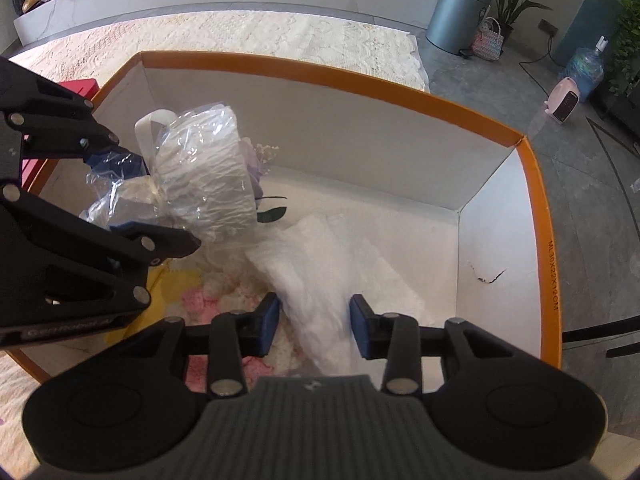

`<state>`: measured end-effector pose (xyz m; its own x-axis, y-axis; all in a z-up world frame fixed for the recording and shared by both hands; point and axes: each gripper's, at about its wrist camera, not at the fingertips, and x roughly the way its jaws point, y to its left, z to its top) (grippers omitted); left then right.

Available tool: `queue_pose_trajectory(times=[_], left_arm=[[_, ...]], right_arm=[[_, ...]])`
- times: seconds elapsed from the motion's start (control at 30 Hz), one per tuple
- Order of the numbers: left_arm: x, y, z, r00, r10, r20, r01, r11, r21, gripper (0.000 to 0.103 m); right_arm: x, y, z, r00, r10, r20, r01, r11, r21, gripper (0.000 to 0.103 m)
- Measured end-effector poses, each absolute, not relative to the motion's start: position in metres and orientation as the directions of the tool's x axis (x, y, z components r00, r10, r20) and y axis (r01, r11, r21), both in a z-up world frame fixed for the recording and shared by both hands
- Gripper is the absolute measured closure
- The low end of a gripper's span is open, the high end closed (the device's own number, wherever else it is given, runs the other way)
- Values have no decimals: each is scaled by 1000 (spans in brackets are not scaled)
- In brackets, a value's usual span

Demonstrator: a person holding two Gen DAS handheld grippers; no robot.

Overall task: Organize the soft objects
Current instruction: 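Lift both bags, carry them into the orange box and open both tools, then move both open tools back over the table toward the brown towel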

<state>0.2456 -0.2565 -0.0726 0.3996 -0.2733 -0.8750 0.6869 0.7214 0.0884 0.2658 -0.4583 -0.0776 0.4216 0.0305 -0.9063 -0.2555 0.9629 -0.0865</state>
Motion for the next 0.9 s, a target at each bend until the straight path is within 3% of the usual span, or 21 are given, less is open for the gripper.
queue_pose_trajectory(times=[0.2,0.37,0.9], left_arm=[[237,-254,-61,422,-304,-855,708,699,101,34],[226,-249,-45,455,-346,-820,715,692,104,31],[190,-197,7,582,-401,-707,625,777,74,31]], right_arm=[[257,-461,-69,438,16,-899,-274,955,-117,46],[250,-462,-59,454,-1,-891,-281,949,-144,26],[207,-443,-7,562,3,-827,-231,961,-154,19]])
